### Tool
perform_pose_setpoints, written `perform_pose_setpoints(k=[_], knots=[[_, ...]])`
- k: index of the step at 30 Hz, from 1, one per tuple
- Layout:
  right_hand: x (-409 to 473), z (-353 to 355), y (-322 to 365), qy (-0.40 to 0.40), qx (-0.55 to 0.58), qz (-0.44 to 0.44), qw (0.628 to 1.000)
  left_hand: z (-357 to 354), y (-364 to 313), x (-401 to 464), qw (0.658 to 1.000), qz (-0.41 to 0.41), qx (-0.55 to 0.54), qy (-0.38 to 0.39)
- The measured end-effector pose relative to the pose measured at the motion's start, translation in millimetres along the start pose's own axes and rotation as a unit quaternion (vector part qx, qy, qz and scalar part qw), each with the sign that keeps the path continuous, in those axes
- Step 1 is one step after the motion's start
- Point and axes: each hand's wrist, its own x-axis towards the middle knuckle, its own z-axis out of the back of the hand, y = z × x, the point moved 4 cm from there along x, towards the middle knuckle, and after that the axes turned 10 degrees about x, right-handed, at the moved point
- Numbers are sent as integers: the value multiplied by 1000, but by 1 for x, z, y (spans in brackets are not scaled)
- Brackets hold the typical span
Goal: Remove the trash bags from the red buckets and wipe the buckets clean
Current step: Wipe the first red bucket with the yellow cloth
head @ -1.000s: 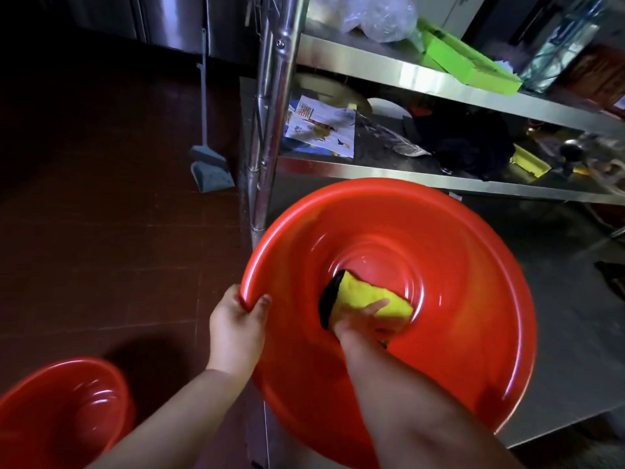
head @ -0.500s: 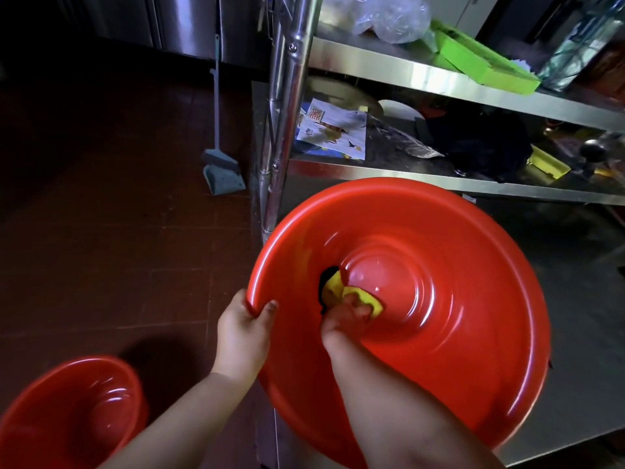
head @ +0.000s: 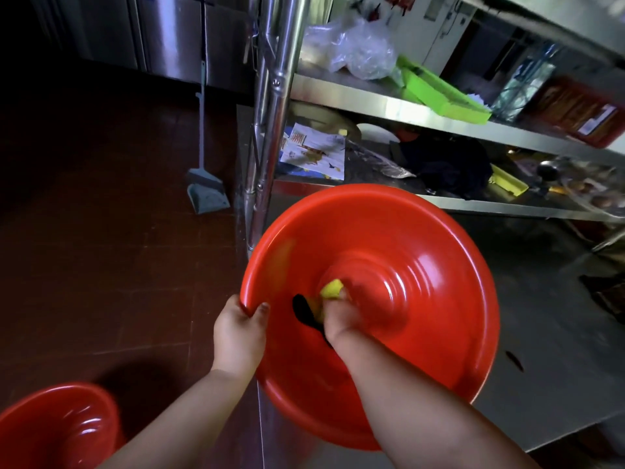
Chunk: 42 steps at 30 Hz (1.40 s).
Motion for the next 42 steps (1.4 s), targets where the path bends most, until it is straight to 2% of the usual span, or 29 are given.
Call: perform_pose_setpoints(k=[2,5,8,11,13,15,18,20,22,23,26,28,29,33,37,42], knots=[[-3,22,24,-16,-5,45,999,0,-7,1,1000,-5,-1,7],[-27,60,54,-18,-148,188,971,1,-15,2,1000,-9,-12,21],[-60,110,73,-119,-165,299,932,4,-23,2,999,-17,-14,35],[-85,157,90,-283,-178,396,855,9,-33,1,998,-29,-14,50],[-88,176,104,-308,-191,430,827,12,-38,-1,997,-45,-9,58],[-80,184,122,-281,-233,442,819,13,-45,-6,996,-60,2,68],[-59,166,134,-120,-355,427,823,16,-55,-12,993,-98,39,53],[-51,151,138,-48,-347,390,852,18,-60,-16,990,-113,71,40],[-48,141,147,-32,-312,385,868,20,-61,-18,988,-120,87,30],[-48,138,154,-38,-316,398,860,20,-61,-20,988,-122,96,24],[-49,136,173,-84,-403,452,792,22,-60,-25,984,-127,124,9],[-46,136,176,-95,-433,465,766,23,-58,-27,986,-120,119,3],[-43,137,174,-97,-432,463,768,23,-57,-28,987,-115,112,3],[-31,146,161,-98,-393,420,812,22,-56,-28,990,-114,83,19],[-21,167,143,-142,-393,389,821,20,-53,-31,991,-120,58,31],[-6,211,98,-199,-322,289,879,22,-48,-43,993,-106,46,8]])
